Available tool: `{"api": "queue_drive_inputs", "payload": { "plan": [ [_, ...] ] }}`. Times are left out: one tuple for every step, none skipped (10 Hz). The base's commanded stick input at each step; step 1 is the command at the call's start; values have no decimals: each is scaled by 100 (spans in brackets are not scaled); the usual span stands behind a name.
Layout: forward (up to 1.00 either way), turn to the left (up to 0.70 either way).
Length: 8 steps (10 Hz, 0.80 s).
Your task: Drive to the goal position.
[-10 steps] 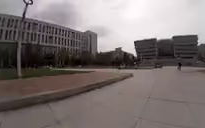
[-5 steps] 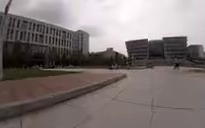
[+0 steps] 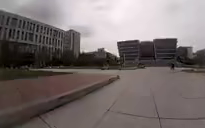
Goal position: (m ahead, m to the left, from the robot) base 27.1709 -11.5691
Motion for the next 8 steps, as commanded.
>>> {"api": "queue_drive_inputs", "payload": {
  "plan": [
    [100, -27],
    [100, -27],
    [100, -27],
    [100, -27],
    [100, -27],
    [100, -27],
    [100, -27],
    [100, -27]
  ]
}}
